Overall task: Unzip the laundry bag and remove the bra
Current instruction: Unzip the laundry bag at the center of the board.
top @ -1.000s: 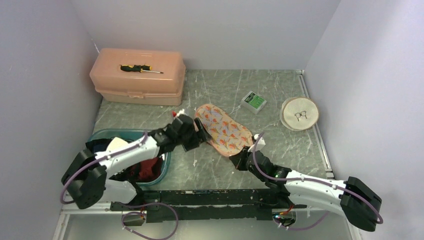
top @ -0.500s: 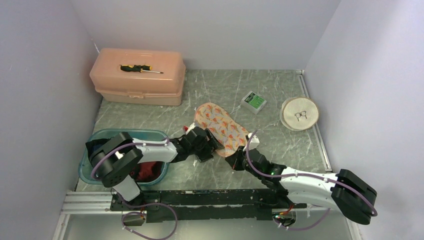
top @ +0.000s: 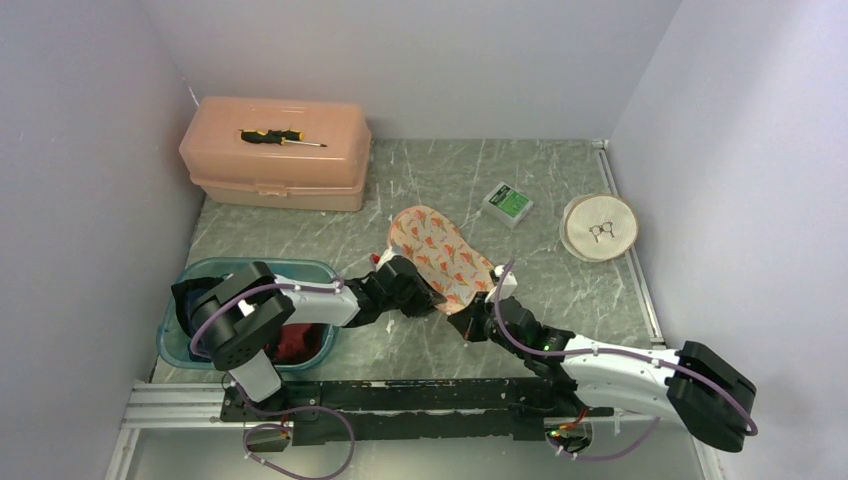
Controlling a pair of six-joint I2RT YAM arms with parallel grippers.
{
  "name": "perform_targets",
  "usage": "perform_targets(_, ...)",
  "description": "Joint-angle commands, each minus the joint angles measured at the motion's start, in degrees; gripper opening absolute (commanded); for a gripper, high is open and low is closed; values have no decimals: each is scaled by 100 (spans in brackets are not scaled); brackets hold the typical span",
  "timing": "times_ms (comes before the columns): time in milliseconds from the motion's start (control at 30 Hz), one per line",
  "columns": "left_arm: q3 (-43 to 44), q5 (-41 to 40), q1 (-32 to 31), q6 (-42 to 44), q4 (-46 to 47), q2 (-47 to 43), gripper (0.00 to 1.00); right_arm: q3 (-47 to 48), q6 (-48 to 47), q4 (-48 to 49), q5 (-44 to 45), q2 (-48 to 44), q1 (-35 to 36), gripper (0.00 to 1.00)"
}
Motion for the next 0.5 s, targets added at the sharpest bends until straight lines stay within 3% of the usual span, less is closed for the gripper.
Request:
perform_targets(0,-9,-265,-18,57,-174,-221,21,61,-93,-241,248,-308,38,0)
perform_targets(133,13,-307,-14,141,-391,-318,3,63,-58,-838,562,-625,43,0)
perform_targets(467,-3,-148,131,480,-553,-429,3,2,625,-2102,1282,-1177,44,0)
